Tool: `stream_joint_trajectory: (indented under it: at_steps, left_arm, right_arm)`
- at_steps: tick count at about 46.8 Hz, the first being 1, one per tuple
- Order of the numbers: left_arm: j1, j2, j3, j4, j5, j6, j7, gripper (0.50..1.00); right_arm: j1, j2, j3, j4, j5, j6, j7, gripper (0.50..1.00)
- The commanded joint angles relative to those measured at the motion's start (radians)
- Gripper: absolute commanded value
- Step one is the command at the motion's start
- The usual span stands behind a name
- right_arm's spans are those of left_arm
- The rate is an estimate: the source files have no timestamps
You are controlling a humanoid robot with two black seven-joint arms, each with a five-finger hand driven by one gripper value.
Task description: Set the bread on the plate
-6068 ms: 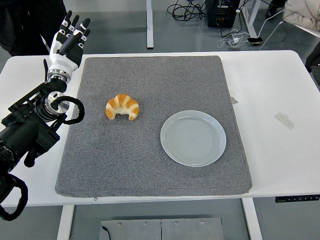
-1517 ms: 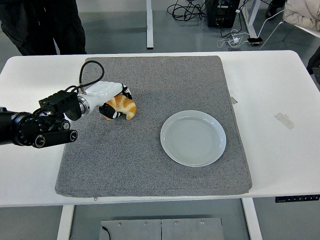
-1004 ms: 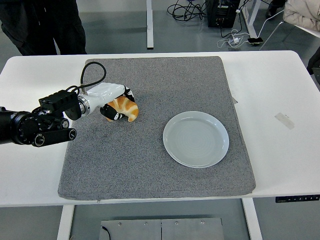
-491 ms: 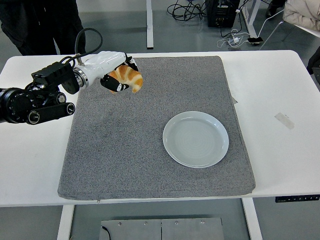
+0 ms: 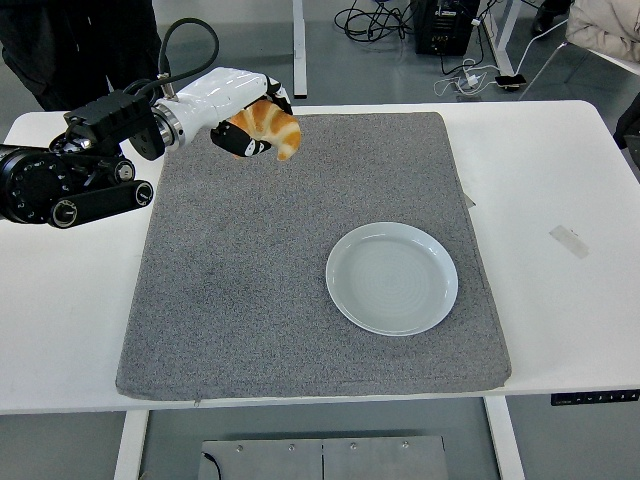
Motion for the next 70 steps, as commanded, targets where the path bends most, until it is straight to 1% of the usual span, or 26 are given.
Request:
stream_joint_trajectory:
  at_steps: [1,21,28,37,43,56,70]
  left_arm:
    - [0.000,-0.019,-0.020,-0.016,0.034,0.001,0.000,0.500]
    - [0.014,-0.100,-0.076,-0.056,0.185,0.001,-0.001,0.500]
    - [0.017,-0.137,-0.076,-0.059,0.206,0.001,-0.008,0.500]
    - [0.040,-0.209,-0.073,-0.059,0.212,0.001,-0.009,0.500]
    - [0.046,-0.232,-0.073,-0.059,0.212,0.001,-0.009,0.500]
    - [0.070,-0.240,-0.062,-0.059,0.238,0.001,-0.009,0.500]
    - [0.112,-0.267,-0.042,-0.056,0.241,0.001,-0.009,0.500]
  right_arm:
    - [0.000,0.000,0.000,0.000,-0.001,0.000,0.000,1.000]
    - [0.000,0.000,0.000,0.000,0.000,0.000,0.000,1.000]
    - [0.000,0.000,0.000,0.000,-0.001,0.000,0.000,1.000]
    - [0.000,0.000,0.000,0.000,0.000,0.000,0.000,1.000]
    - [0.000,0.000,0.000,0.000,0.000,0.000,0.000,1.000]
    - [0.000,0.000,0.000,0.000,0.000,0.000,0.000,1.000]
    - [0.000,0.000,0.000,0.000,0.000,0.000,0.000,1.000]
